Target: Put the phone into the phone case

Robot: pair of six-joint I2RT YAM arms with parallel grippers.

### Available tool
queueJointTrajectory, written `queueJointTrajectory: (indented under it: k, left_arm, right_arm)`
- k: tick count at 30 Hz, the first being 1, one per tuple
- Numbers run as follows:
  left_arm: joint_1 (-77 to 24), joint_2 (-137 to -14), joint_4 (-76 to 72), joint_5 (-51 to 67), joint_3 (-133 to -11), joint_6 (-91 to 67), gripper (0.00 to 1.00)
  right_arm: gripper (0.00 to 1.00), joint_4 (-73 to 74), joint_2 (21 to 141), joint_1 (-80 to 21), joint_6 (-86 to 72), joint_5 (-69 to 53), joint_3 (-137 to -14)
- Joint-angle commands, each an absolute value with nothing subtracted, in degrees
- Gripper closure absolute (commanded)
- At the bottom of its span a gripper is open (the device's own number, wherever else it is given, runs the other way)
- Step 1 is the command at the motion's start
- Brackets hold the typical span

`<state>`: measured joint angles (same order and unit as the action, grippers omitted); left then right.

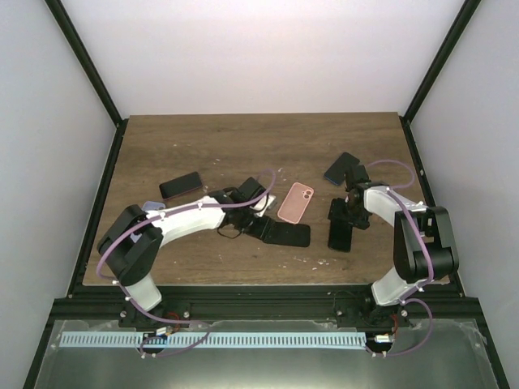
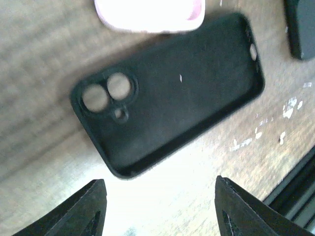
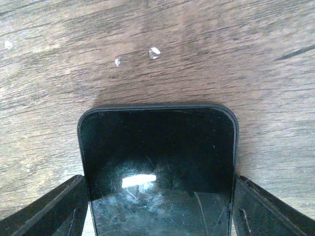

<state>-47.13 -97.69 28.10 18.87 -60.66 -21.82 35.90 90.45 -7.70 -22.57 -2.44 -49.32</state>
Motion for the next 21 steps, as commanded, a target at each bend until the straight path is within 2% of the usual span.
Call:
queueJointTrajectory:
  k: [1, 10, 15, 21]
  left_arm:
    - [-46.9, -97.38, 31.57, 10.31, -66.76, -11.58, 0.38]
    - [-46.93, -100.47, 29.7, 10.47, -71.4, 9.92, 0.42]
    - [-46.88, -106.88, 31.93, 8.96, -76.69, 15.86, 0.43]
    - [-46.95, -109.16, 30.66, 10.25, -76.36, 19.36, 0.44]
  right_arm:
    - [0.27, 33.65, 90.99, -8.41, -23.35, -4.93, -47.97]
    - [0.27, 33.05, 91.38, -8.43, -22.85, -4.87, -48.08]
    - [0.27, 32.81, 90.91, -8.39, -22.76, -5.12, -47.86]
    - [0.27, 32.71, 90.45, -8.41, -22.65, -5.45, -47.73]
